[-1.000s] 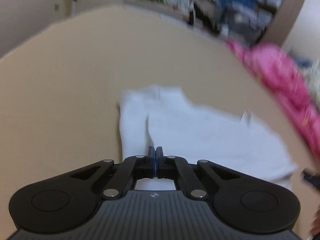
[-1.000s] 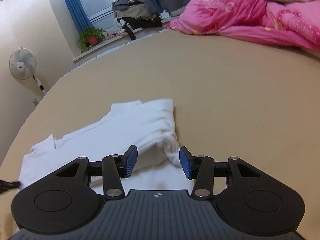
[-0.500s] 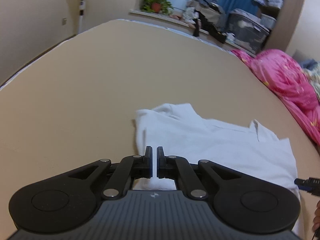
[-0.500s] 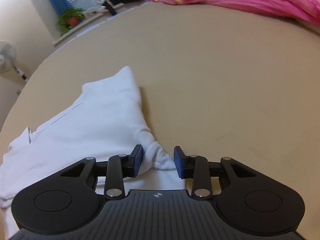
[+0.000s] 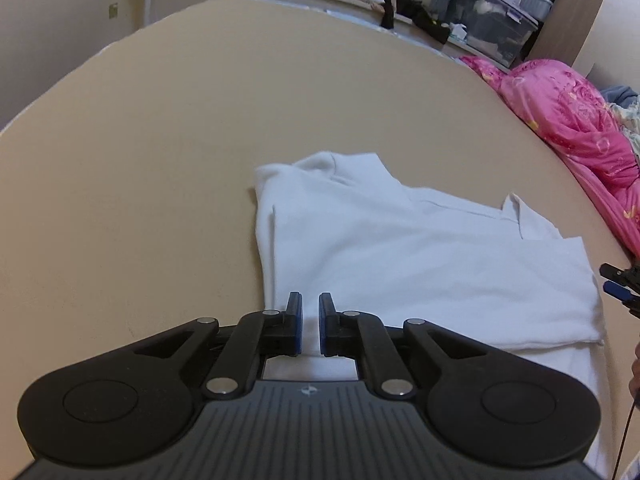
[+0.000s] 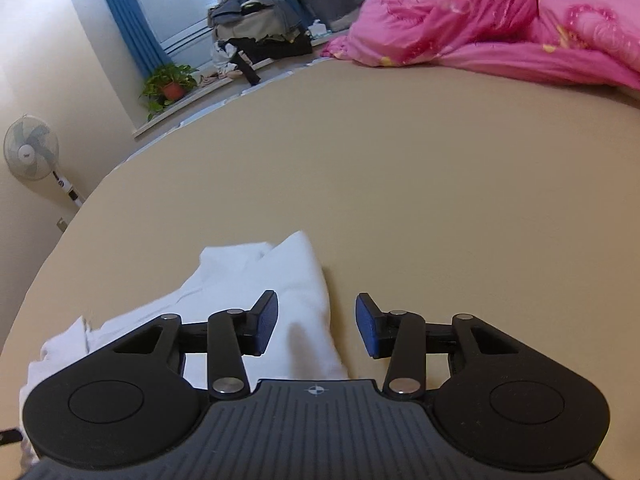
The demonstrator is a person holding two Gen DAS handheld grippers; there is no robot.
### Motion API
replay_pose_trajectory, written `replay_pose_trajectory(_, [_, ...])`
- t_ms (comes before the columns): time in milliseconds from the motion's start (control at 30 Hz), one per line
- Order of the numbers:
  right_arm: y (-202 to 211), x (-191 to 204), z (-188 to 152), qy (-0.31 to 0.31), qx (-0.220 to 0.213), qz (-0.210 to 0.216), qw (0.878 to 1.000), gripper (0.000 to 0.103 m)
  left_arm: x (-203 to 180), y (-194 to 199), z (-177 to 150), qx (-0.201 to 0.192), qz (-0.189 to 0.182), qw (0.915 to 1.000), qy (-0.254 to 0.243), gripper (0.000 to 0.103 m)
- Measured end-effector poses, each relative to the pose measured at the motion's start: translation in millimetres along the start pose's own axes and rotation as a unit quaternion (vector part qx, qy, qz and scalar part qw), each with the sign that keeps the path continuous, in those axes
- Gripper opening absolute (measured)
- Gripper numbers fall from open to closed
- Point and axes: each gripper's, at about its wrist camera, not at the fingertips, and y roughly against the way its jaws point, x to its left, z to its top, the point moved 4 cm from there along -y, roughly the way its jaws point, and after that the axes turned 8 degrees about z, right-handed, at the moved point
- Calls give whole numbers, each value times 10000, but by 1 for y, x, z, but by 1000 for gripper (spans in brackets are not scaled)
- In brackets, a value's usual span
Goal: Fold small clothes
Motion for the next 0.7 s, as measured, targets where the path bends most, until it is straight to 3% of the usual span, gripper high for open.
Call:
replay_pose_trajectory(133, [-32,-7,1,-123,264,244,9993,43,3,-10,-3,167,59,9998,-8,9])
replay_pose_trajectory(167, [-38,-7,1,-58,305,271,9992,18,3,-13,-4,221,102,9997,-72,9])
replay_pose_trajectory(200, [-41,-9,2,9,253,253,9994,6,6,-15,-5,268,154,9994,-168,9])
replay_pose_trajectory(233, [-40,-10,6,-40,149,247,9996,3,5,-16,-5,258,184,9992,-228,9])
replay_pose_trajectory(333, [-43,-17,12,-259,-28,31,9997,3,5,-9,-3,140,158,9996,-163,9])
replay_pose_trajectory(433, [-41,-22,16,-49,-211,-712,9972,4,4,-4,-1,17,38,9998,-170,9])
replay_pose_trajectory(467, [-35,-22,19,-65,-318,-675,9972,6,4,-5,-2,43,37,9998,-203,10])
replay_pose_trajectory(567, [-14,-2,21,163,-453,209,9986,6,6,-17,-8,345,159,9988,-303,9])
replay_pose_trajectory(633, [-10,13,9,551,10,625,9965,8,6,-13,-7,290,122,9992,-240,10])
replay_pose_trajectory(700, [-17,15,-14,792,942,440,9914,10,7,-4,-6,167,-61,9997,-136,11])
